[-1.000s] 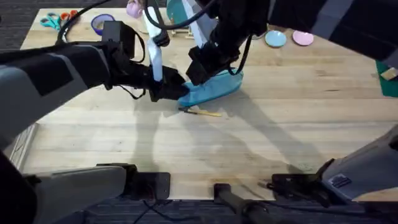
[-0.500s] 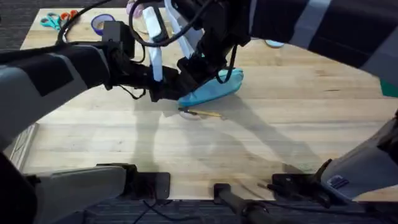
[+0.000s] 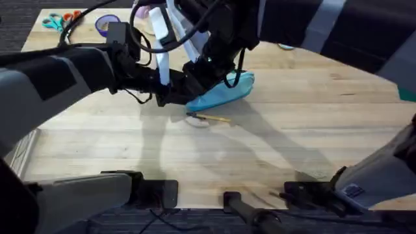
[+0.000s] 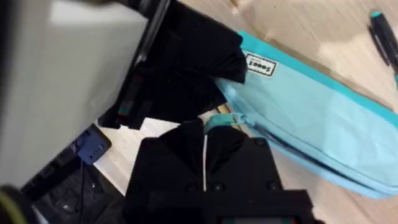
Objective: Unzip the bag, pick up the pens from the table one at a time and place them inside, then zip the bag closed.
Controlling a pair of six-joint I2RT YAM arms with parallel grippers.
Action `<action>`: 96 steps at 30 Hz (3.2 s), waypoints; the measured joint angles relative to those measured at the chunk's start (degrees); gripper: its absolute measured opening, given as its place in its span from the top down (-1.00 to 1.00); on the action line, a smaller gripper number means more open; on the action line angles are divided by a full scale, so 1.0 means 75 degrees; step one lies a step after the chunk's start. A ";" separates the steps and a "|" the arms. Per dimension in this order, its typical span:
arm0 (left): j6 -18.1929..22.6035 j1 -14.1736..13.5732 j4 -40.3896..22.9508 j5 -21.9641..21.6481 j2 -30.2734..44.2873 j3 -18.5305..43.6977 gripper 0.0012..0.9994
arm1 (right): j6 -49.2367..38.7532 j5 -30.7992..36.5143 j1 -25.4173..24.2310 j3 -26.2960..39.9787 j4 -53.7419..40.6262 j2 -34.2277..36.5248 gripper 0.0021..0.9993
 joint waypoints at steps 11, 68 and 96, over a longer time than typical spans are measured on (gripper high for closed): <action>0.0021 0.0000 0.0003 0.0020 0.0000 0.0000 0.92 | -0.0244 -0.0162 0.0052 0.0261 -0.0243 -0.0001 0.76; -0.0230 -0.0015 -0.1112 -0.0234 -0.0490 0.0551 -0.99 | -0.1265 -0.0573 -0.2101 0.0779 -0.1224 -0.0534 -0.99; -0.3175 -0.0015 -0.4549 -0.1956 -0.3821 0.2582 -0.99 | -0.8741 0.0892 -0.2102 0.1515 -0.0796 -0.0534 -1.00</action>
